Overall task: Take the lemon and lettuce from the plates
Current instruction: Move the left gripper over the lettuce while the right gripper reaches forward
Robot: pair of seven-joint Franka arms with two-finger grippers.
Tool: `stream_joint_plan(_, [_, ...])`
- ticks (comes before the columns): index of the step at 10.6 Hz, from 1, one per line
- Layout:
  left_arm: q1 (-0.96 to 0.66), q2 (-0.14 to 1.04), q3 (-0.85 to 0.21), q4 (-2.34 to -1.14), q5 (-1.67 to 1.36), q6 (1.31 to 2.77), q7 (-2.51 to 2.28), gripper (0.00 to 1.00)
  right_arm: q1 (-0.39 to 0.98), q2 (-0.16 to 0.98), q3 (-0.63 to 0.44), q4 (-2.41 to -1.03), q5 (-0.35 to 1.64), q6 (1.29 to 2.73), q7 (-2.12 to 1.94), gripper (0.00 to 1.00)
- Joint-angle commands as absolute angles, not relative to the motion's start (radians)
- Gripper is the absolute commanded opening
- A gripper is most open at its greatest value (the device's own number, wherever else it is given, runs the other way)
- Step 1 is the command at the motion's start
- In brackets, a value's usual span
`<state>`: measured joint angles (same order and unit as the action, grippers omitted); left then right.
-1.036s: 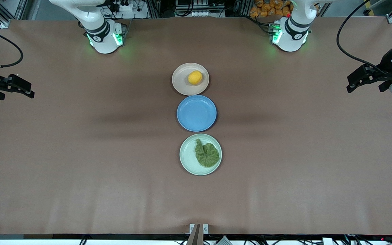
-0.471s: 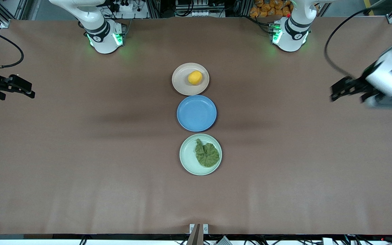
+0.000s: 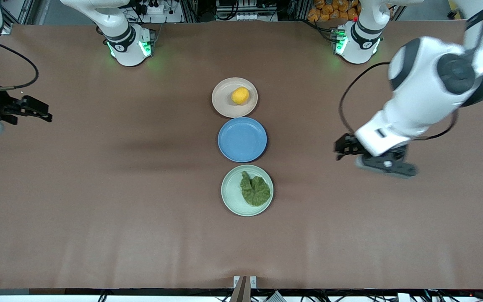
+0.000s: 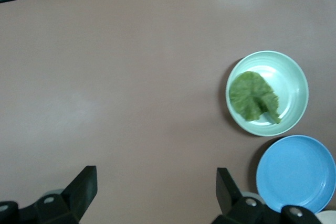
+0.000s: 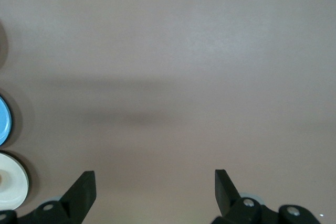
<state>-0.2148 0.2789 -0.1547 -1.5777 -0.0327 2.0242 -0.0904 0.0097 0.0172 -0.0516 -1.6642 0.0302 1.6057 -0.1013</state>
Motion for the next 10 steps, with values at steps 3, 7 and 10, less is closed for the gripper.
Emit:
stream_joint_plan(3, [-0.377, 0.464, -0.149, -1.555, -0.042, 2.320, -0.211, 1.00, 0.087, 0.009, -0.048, -1.716, 0.055, 1.634, 0.067, 1.00])
stream_joint_plan(7, [-0.488, 0.625, -0.140, -1.531, -0.002, 2.523, -0.201, 1.00, 0.181, 0.009, -0.046, -1.756, 0.055, 1.660, 0.263, 1.00])
stream_joint_plan(10, [-0.523, 0.742, -0.138, -1.511, 0.021, 2.707, -0.203, 1.00, 0.268, 0.003, -0.045, -1.833, 0.058, 1.713, 0.435, 1.00])
